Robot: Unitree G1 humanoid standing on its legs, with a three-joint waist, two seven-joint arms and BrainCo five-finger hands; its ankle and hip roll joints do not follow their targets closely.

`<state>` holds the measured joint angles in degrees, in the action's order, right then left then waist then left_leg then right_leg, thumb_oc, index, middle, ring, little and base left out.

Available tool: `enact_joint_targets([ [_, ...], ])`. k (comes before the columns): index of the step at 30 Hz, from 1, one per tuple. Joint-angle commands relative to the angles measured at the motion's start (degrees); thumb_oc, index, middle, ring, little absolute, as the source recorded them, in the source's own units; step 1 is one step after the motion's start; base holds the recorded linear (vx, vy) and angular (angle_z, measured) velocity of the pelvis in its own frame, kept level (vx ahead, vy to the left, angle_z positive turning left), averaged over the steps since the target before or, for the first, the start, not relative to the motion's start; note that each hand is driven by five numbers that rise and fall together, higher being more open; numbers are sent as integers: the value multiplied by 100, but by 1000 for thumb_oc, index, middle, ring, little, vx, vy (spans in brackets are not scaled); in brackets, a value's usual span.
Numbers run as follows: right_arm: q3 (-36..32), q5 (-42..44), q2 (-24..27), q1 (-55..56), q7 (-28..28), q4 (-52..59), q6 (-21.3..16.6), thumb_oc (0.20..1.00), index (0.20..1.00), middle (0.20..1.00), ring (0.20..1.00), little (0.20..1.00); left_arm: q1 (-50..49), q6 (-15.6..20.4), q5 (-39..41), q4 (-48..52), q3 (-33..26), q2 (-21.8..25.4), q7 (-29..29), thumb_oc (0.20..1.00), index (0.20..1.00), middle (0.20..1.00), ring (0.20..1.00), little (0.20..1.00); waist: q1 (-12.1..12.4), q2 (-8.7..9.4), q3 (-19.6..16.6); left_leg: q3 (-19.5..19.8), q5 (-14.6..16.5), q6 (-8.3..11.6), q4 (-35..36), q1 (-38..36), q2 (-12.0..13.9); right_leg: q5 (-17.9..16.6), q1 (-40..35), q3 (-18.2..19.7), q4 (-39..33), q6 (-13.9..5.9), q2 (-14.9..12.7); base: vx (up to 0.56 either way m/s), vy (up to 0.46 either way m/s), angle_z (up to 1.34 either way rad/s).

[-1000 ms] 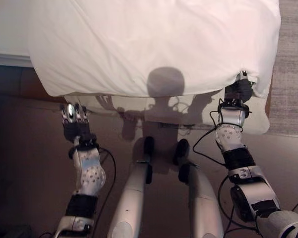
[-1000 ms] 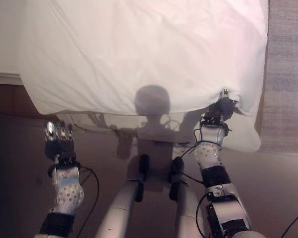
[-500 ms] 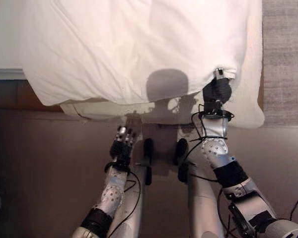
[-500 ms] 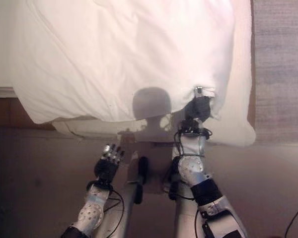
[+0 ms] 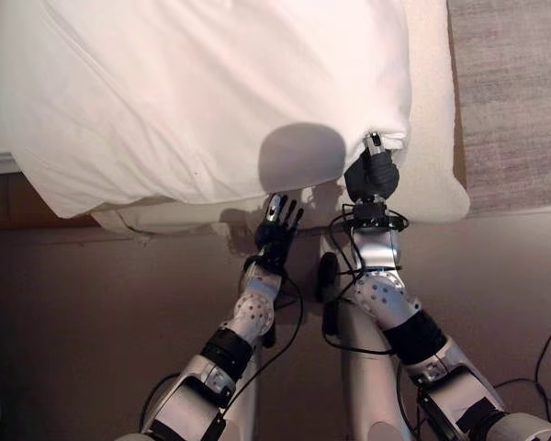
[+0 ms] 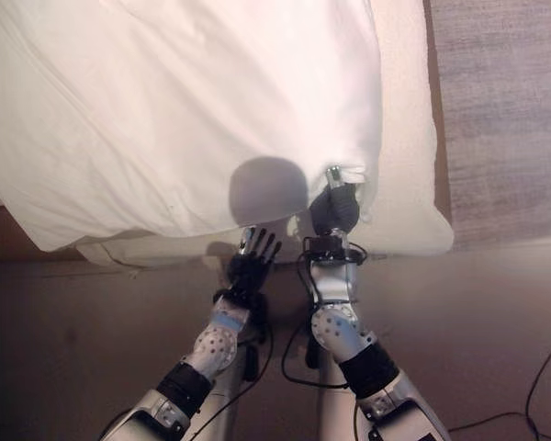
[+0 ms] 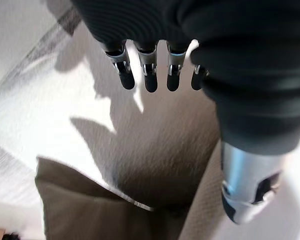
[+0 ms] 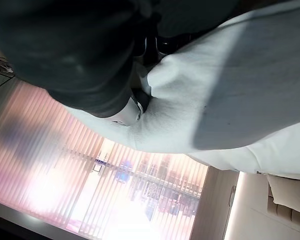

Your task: Make the bed

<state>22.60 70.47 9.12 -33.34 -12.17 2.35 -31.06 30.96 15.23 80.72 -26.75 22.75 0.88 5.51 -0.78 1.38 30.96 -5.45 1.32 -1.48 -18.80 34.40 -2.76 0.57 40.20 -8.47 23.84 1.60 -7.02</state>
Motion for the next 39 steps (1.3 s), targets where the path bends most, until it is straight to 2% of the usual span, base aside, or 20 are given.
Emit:
enact_joint_targets([
  [1,-177,-137,-247,250,534,1094,-479,200,200,200,200,200,-52,245,92,-191,-234,-223,-47,1000,1000,1000,1000,1000,-67,239,-601,92,-40,146,51,280,-25,-330,24,207,-236,-926,-391,7,-20,-4],
  [9,-221,-77,-246,307,663,1127,-476,200,200,200,200,200,301,470,154,-185,-836,-139,-110,1000,1000,1000,1000,1000,-104,262,-644,58,37,156,-95,358,8,-310,121,229,-136,-925,-381,1,-1,0],
  [12,-274,-32,-272,290,749,1086,-459,200,200,200,200,200,362,692,195,-88,-1204,-55,-134,1000,1000,1000,1000,1000,-74,256,-640,41,40,166,-95,360,20,-304,129,229,-112,-925,-371,2,1,-1],
  [18,-314,-10,-270,300,863,1054,-435,200,200,200,200,200,359,865,161,-58,-1527,89,-110,1000,1000,1000,1000,1000,-42,238,-624,67,52,171,-135,391,13,-279,127,208,-90,-905,-368,0,0,0],
  [20,-356,-10,-229,328,927,1042,-383,200,200,200,200,200,393,1034,163,-48,-1745,176,-77,1000,1000,1000,1000,1000,-22,245,-624,74,38,193,-117,403,15,-294,119,192,-135,-908,-378,0,0,0],
  [24,-423,-28,-203,363,954,1054,-405,200,200,200,200,200,319,937,-1,-103,-1820,280,-111,1000,1000,1000,1000,1000,-11,237,-610,79,54,185,-135,401,10,-274,118,181,-114,-900,-381,0,0,0],
  [29,-410,-47,-202,346,945,1050,-382,200,200,200,200,200,262,1015,-42,-69,-1929,302,-81,1000,1000,1000,1000,1000,11,227,-599,75,59,183,-139,406,18,-261,127,177,-87,-896,-380,0,0,0],
  [35,-423,-90,-159,347,860,1071,-375,200,200,200,200,200,366,1350,-163,-128,-2178,394,277,1000,1000,1000,1000,1000,20,259,-590,77,80,185,-174,425,23,-258,145,183,-79,-892,-376,0,0,0],
  [39,-414,-101,-130,363,696,1102,-427,200,200,200,200,200,638,1548,-297,-350,-2388,612,701,1000,1000,1000,1000,1000,-1,268,-609,54,104,189,-229,456,34,-246,172,198,-36,-894,-373,0,0,0],
])
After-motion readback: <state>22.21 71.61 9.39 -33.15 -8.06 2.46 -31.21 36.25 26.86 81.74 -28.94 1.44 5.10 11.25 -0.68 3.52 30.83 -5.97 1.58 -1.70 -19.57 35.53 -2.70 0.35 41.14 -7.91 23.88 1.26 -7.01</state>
